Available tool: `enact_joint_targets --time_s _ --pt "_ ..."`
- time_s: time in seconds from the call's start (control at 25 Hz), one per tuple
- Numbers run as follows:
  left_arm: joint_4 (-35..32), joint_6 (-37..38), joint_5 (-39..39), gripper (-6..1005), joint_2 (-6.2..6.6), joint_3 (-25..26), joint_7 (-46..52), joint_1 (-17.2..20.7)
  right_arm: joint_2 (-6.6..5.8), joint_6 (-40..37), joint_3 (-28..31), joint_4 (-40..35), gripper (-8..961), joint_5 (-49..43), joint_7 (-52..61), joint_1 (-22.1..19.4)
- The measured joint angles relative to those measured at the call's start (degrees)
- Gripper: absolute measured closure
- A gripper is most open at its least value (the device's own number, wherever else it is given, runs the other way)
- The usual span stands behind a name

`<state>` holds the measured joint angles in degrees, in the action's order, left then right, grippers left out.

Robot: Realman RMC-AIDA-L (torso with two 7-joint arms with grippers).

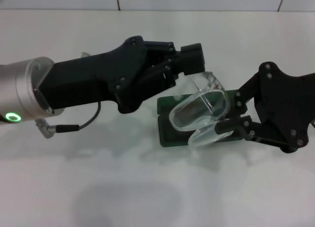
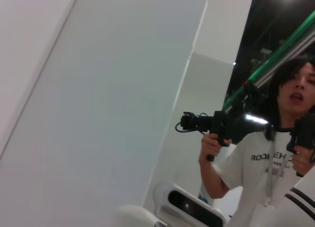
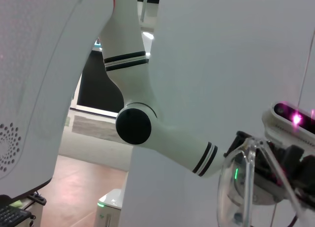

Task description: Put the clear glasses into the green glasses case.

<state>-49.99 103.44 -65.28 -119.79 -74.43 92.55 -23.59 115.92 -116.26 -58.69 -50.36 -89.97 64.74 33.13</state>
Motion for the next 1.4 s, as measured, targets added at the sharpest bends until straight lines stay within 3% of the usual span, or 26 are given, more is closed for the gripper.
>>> enact_joint_targets --time_s 1.0,1.16,1.4 --pt "0.57 0.06 -0.14 932 0.03 -2.43 -0.26 -0.6 -0.09 0.08 0.35 2.2 892 0.34 -2.03 -0.02" --pt "0.6 -0.26 0.54 932 0.11 -1.07 -1.81 -0.21 -0.09 -0.12 0.49 2.2 892 0.34 -2.05 -0.19" --pt "0.63 -0.4 0.07 933 0.32 5.74 -2.18 0.42 -0.07 -0.45 0.49 2.15 892 0.98 -2.36 -1.14"
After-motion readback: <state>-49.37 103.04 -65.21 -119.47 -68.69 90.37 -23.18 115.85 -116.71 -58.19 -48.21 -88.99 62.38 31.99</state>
